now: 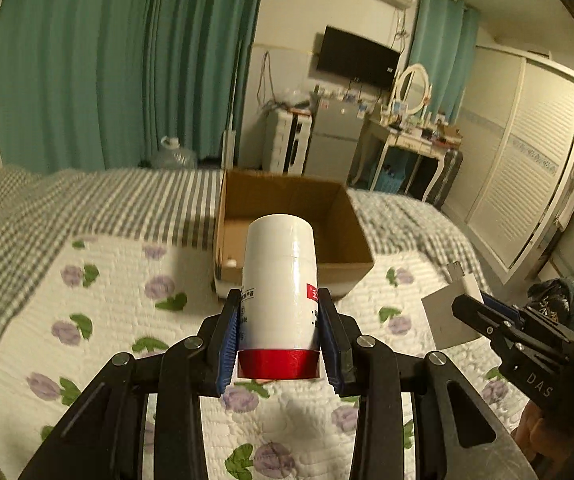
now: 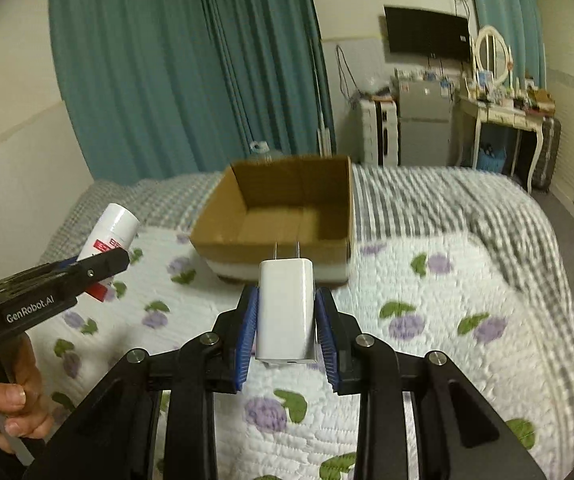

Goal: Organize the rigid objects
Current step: 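Lift and carry the pill bottle and white charger over the box with both tools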

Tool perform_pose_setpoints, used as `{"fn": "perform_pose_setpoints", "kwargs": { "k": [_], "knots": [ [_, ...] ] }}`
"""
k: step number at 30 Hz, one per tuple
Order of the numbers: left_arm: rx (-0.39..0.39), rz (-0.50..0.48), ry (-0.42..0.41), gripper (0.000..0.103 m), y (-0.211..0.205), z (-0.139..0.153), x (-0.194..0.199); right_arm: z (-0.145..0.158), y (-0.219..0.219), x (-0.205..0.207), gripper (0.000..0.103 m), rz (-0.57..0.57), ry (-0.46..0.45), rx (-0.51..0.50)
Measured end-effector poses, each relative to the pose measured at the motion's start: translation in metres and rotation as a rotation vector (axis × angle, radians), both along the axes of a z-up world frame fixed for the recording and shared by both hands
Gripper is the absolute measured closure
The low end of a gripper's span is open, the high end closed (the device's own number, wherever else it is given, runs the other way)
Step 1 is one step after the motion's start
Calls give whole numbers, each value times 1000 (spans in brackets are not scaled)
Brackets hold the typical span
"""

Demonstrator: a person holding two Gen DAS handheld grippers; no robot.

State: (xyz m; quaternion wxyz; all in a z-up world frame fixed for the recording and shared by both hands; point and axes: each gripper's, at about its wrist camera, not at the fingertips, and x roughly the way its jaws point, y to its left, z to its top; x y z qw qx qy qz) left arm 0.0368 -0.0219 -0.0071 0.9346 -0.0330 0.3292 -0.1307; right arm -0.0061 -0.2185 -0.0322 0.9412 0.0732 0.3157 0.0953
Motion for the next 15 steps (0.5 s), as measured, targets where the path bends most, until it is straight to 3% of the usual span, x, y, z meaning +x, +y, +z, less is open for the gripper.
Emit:
{"fn": "perform_pose_setpoints", "kwargs": {
  "k": [15],
  "knots": [
    [-22,-4,-150,67,0,64,15,86,2,2,75,25,-193,-13]
  ]
}}
